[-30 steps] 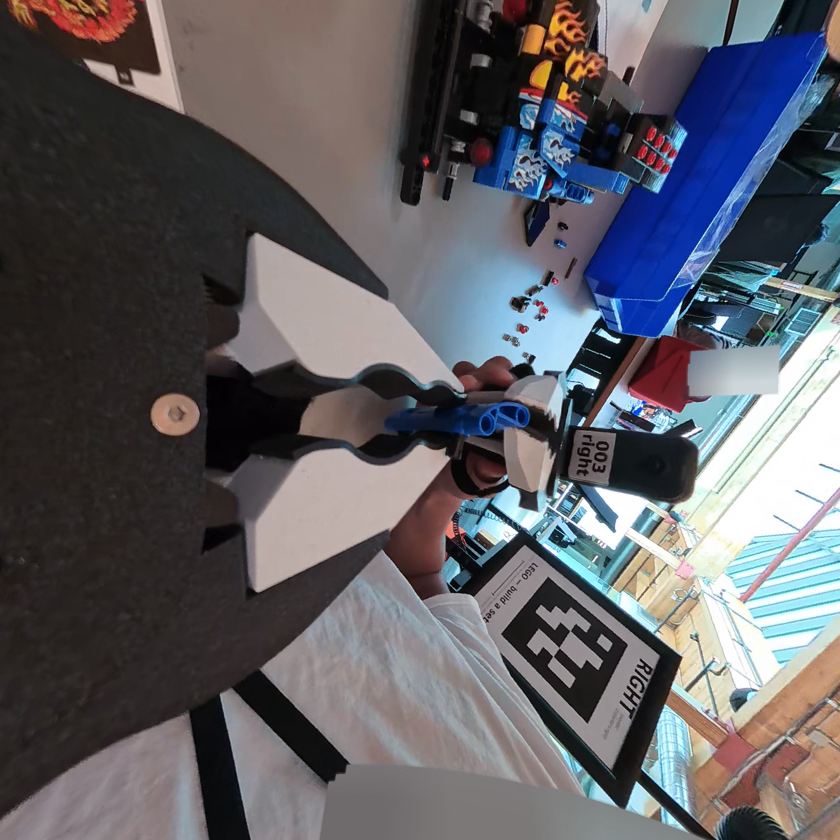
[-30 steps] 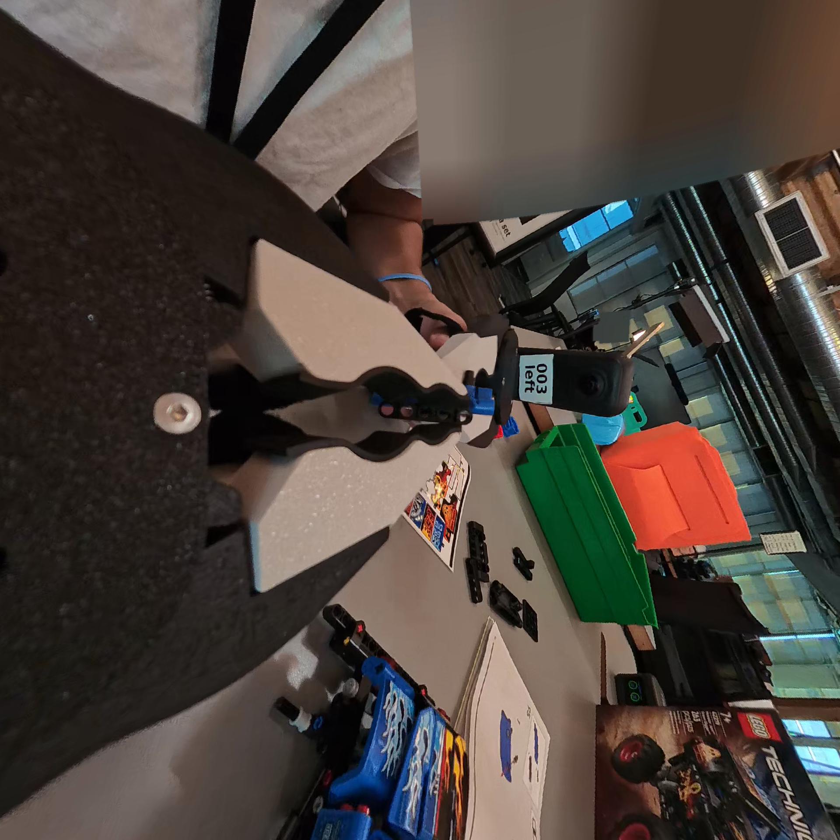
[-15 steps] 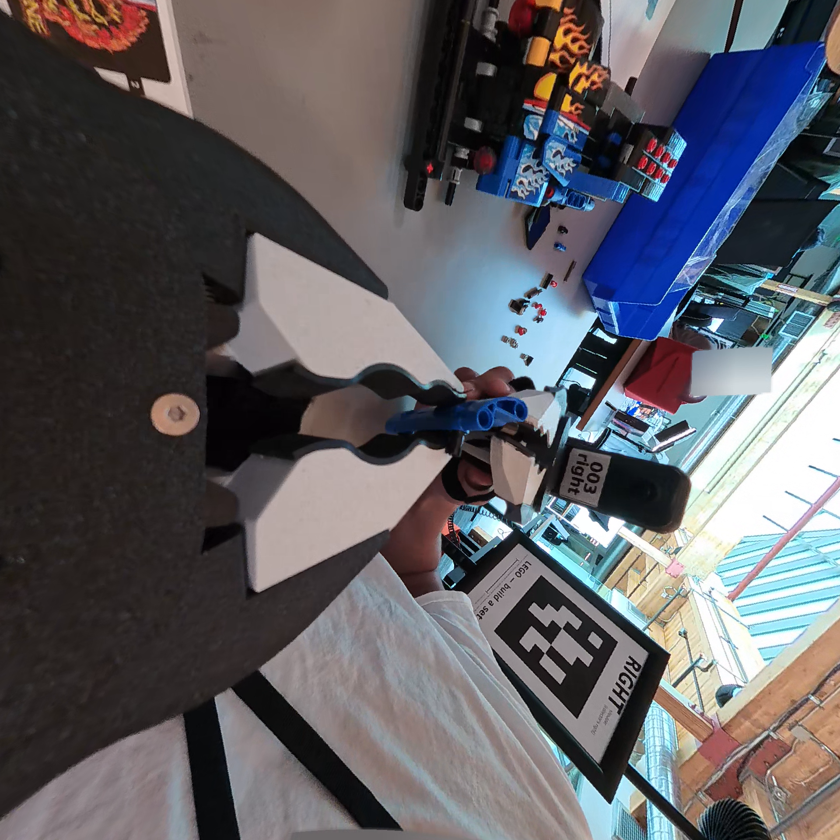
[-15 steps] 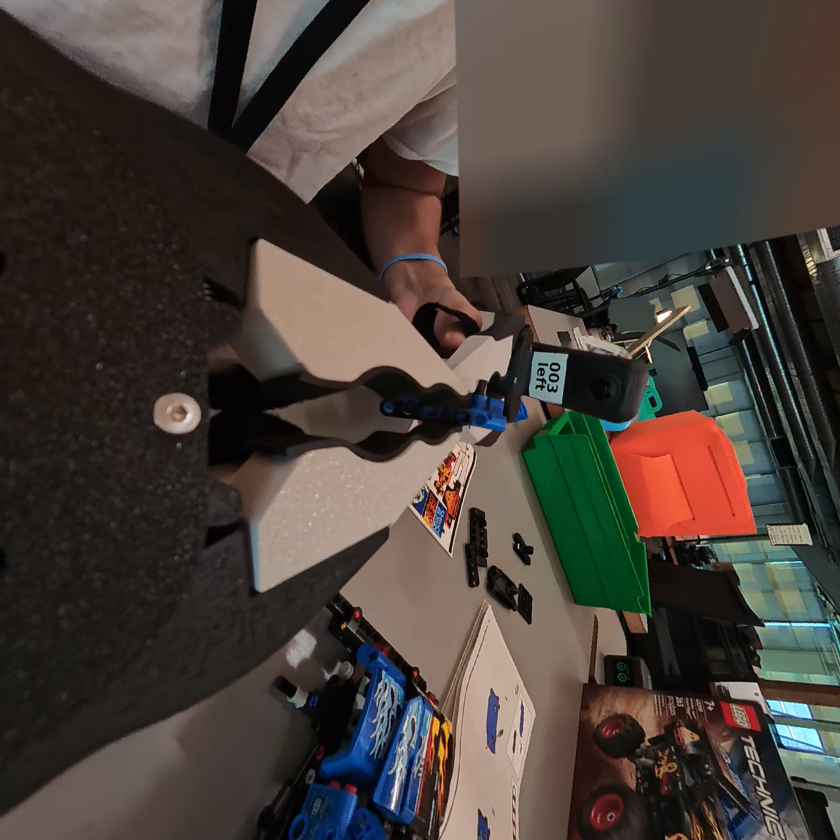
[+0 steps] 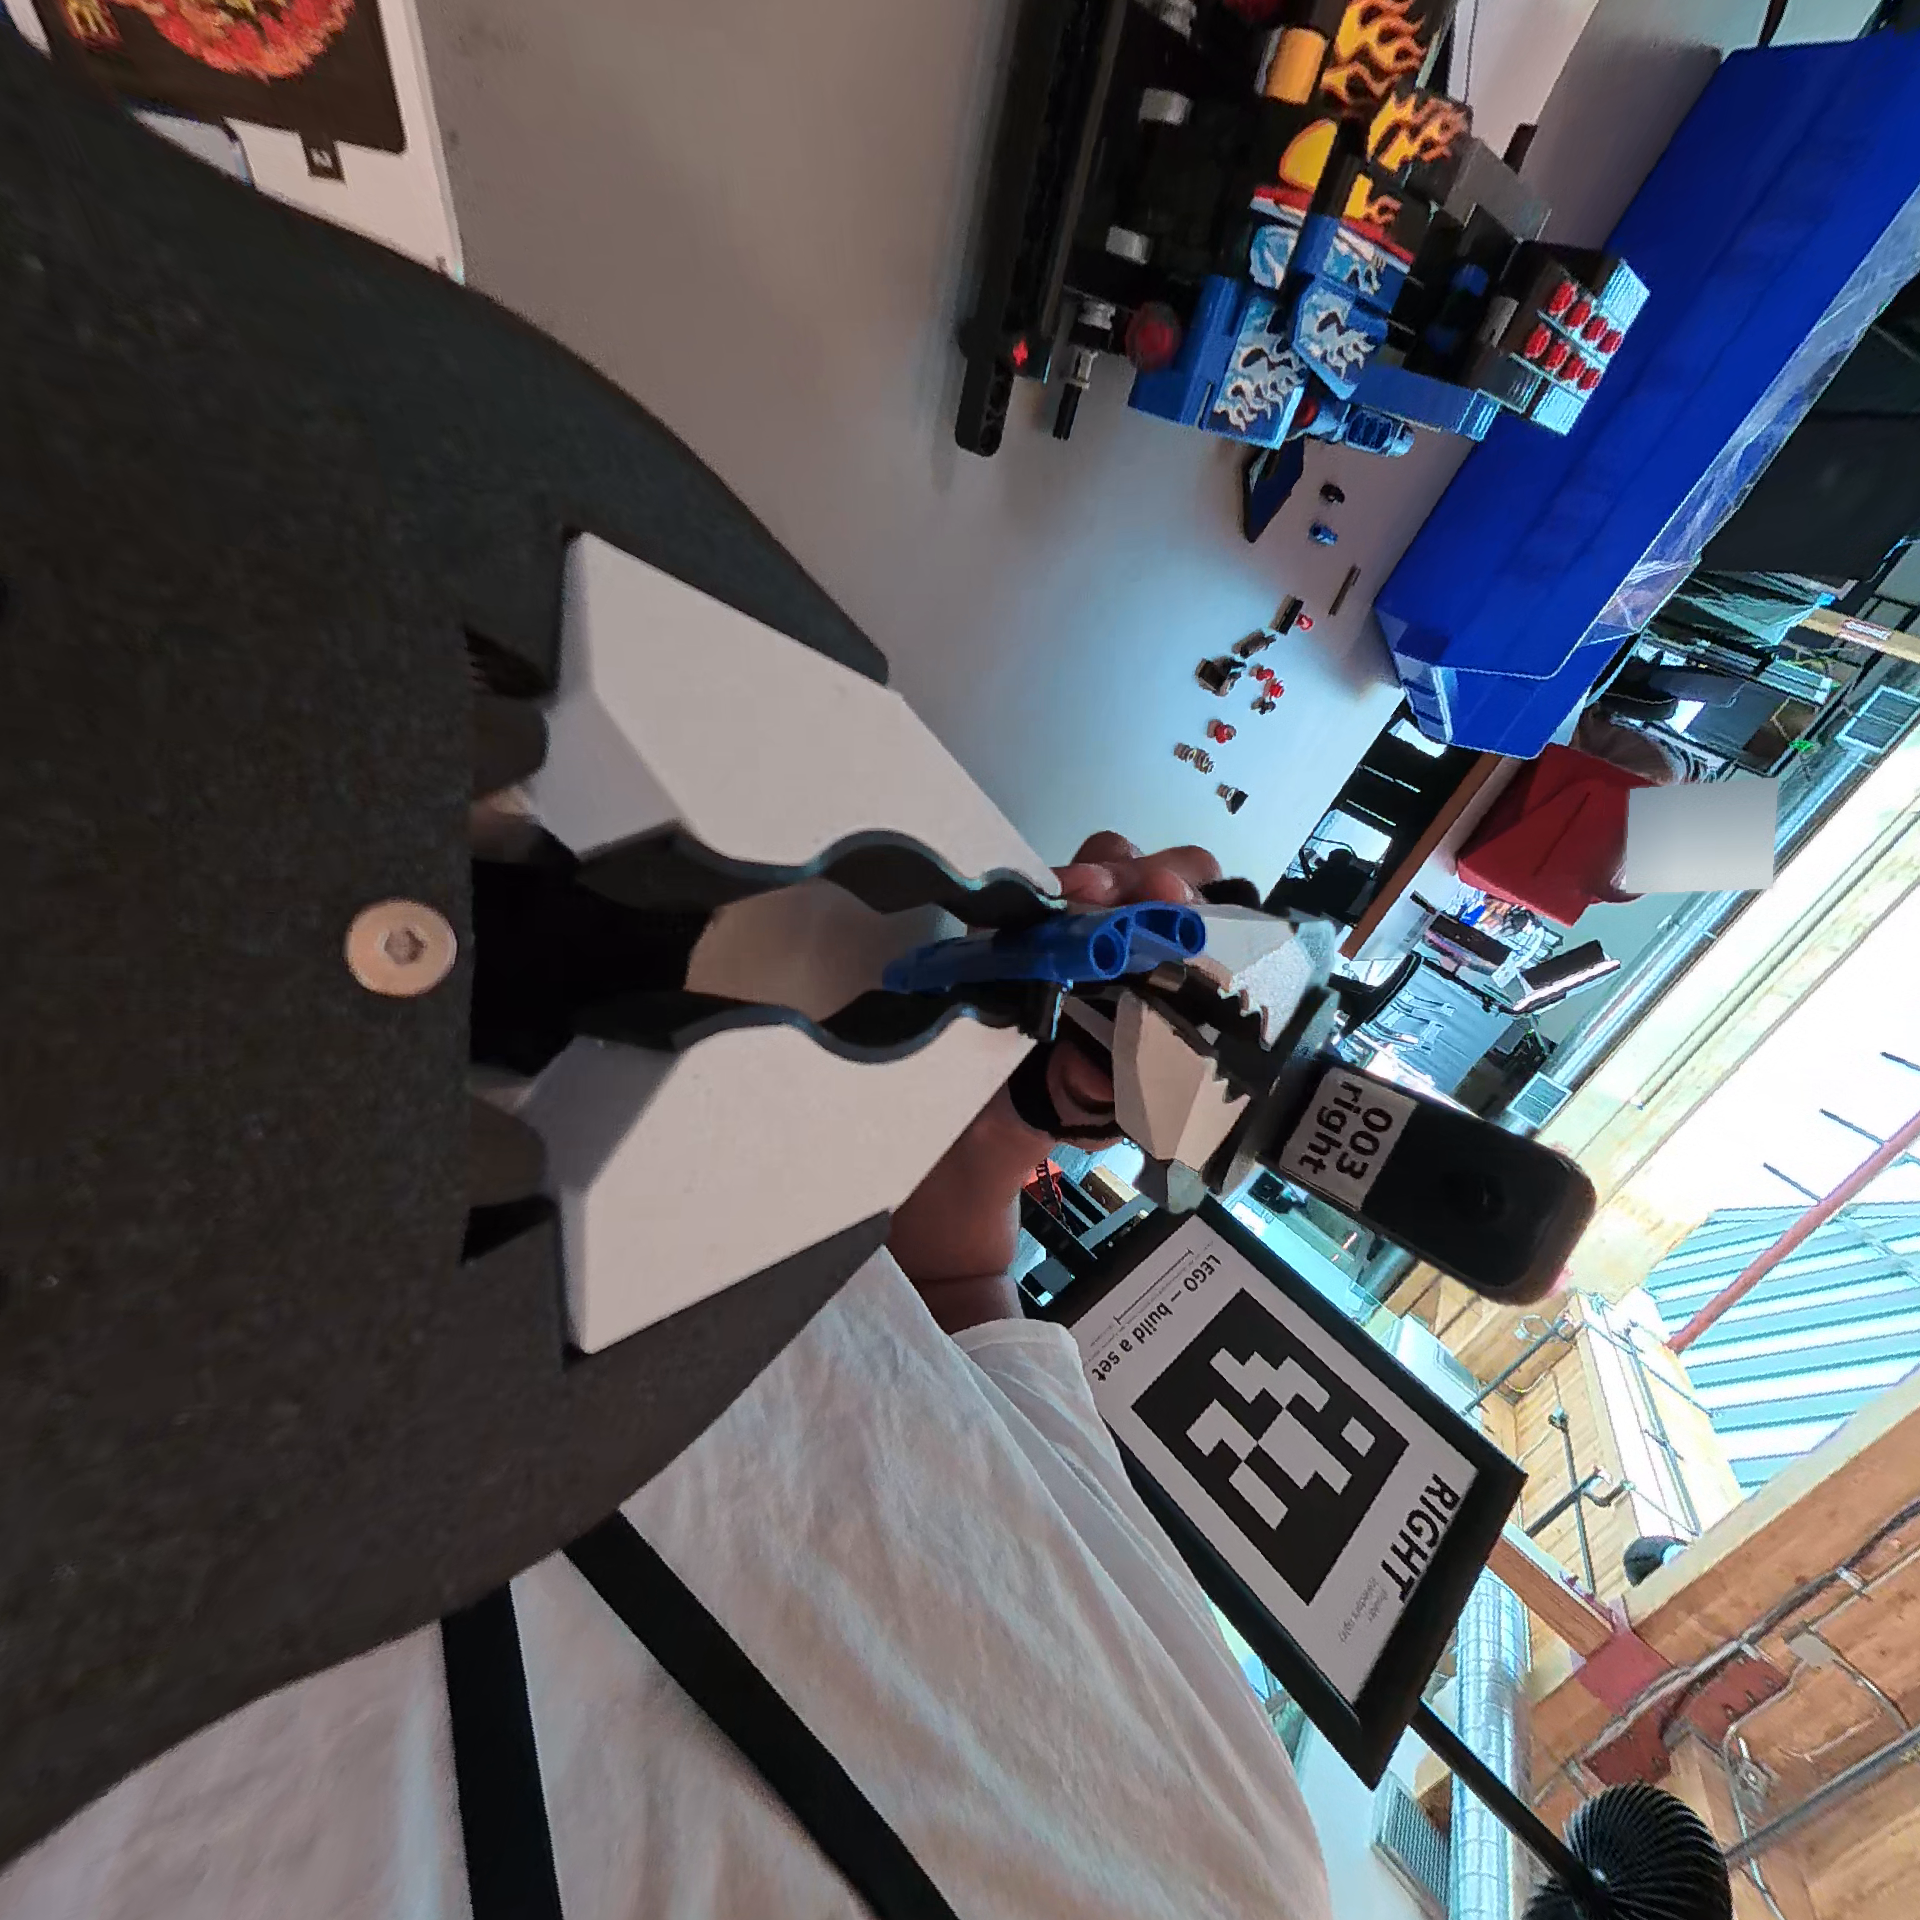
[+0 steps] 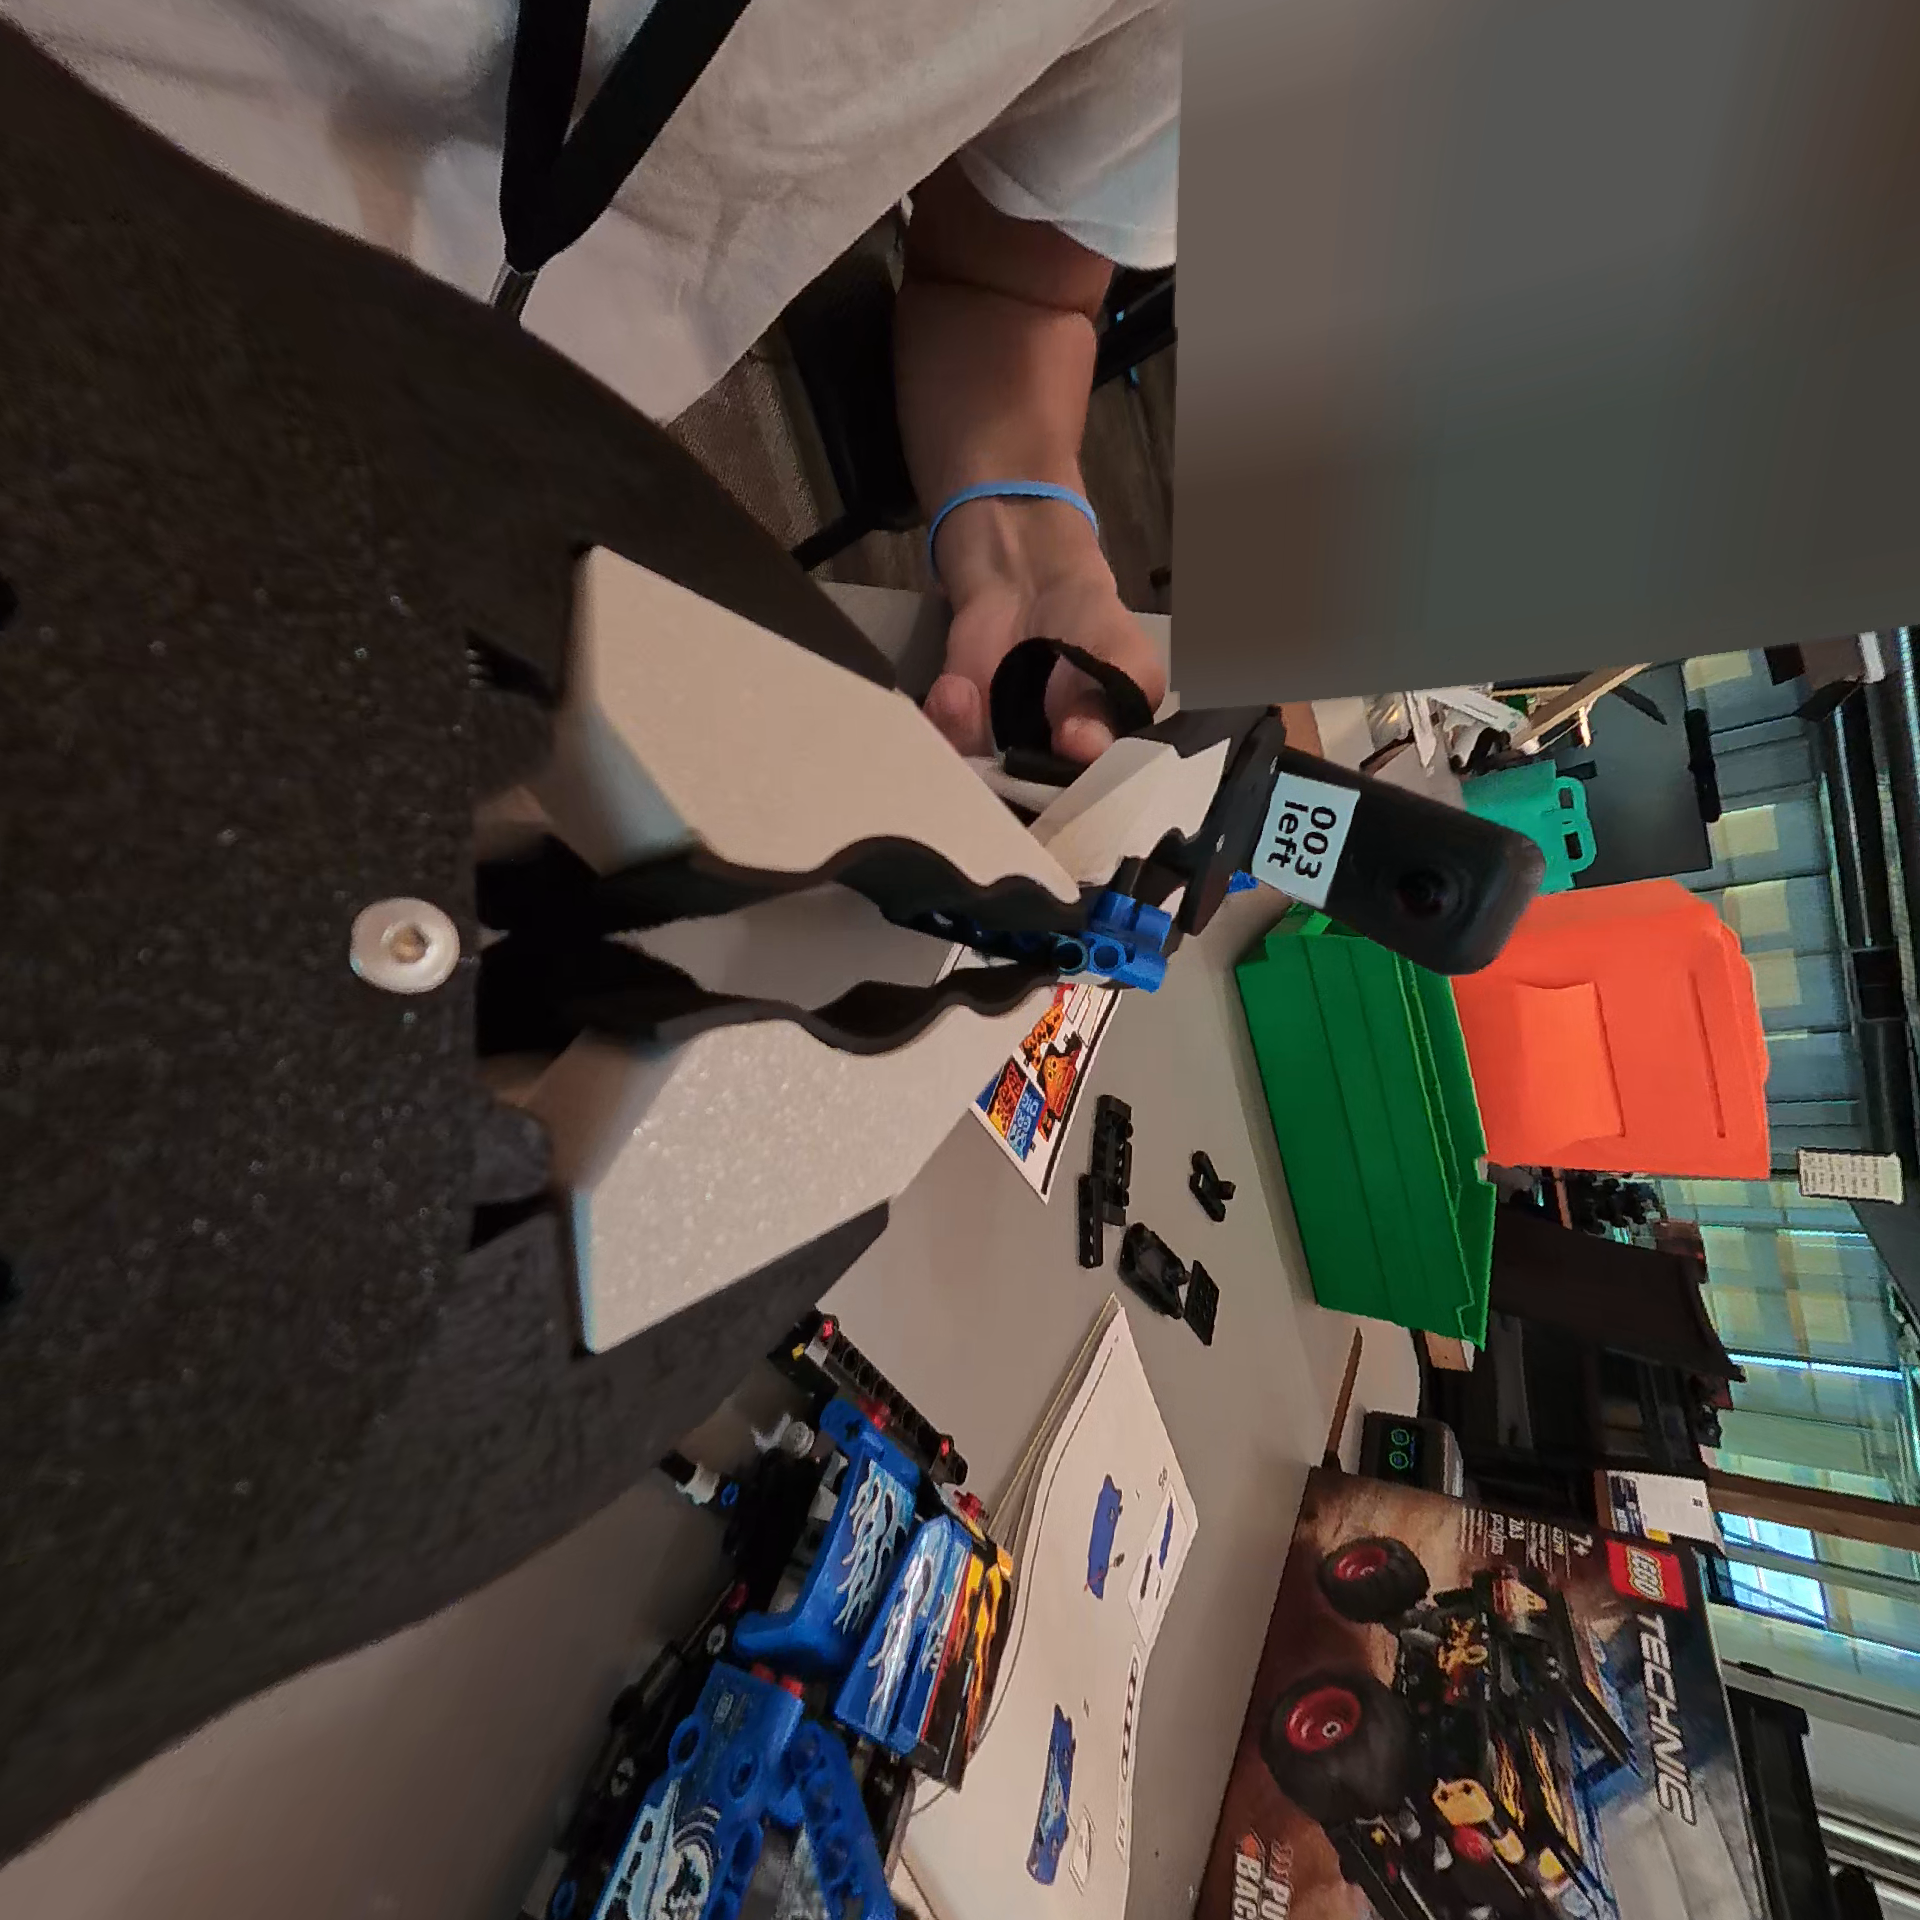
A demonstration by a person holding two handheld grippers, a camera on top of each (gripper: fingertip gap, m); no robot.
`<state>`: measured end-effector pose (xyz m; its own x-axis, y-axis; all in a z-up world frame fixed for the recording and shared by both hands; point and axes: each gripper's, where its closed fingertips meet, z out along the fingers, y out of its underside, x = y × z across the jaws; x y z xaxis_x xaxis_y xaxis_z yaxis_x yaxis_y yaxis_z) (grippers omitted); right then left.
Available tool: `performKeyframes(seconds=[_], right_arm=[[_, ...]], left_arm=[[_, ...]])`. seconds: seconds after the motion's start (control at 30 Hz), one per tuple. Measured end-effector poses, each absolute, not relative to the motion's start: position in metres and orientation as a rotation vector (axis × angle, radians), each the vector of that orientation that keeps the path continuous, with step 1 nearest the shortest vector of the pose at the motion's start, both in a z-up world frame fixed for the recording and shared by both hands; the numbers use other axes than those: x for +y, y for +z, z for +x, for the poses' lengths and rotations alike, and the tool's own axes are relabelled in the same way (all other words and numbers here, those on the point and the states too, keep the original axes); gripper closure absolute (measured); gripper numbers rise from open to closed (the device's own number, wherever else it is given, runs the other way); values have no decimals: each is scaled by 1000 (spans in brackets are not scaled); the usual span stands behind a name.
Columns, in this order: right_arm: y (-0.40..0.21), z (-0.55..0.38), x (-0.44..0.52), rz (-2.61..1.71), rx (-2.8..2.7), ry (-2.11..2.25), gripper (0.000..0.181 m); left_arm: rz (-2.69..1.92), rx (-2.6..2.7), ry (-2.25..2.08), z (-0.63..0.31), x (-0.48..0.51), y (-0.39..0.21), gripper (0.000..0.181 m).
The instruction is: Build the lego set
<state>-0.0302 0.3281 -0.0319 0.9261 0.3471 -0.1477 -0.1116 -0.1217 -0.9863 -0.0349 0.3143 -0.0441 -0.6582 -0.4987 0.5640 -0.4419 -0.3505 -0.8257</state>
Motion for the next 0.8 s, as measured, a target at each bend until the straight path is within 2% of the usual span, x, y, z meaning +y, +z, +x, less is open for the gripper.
performKeyframes(seconds=[0.23, 0.47, 0.63, 0.8], right_arm=[[-38, -32, 329, -1690, -126, 499, 175], [-32, -32, 331, -1676, -80, 608, 175], [-42, -31, 323, -1751, -124, 666, 165], [-43, -36, 320, -1787, -174, 659, 174]], left_arm=[[-1237, 1814, -2032, -33, 315, -50, 173], [-1245, 1781, -2062, -32, 318, -47, 173], [-1278, 1722, -2132, -33, 326, -43, 173], [-1265, 1719, -2180, -34, 323, -40, 173]])
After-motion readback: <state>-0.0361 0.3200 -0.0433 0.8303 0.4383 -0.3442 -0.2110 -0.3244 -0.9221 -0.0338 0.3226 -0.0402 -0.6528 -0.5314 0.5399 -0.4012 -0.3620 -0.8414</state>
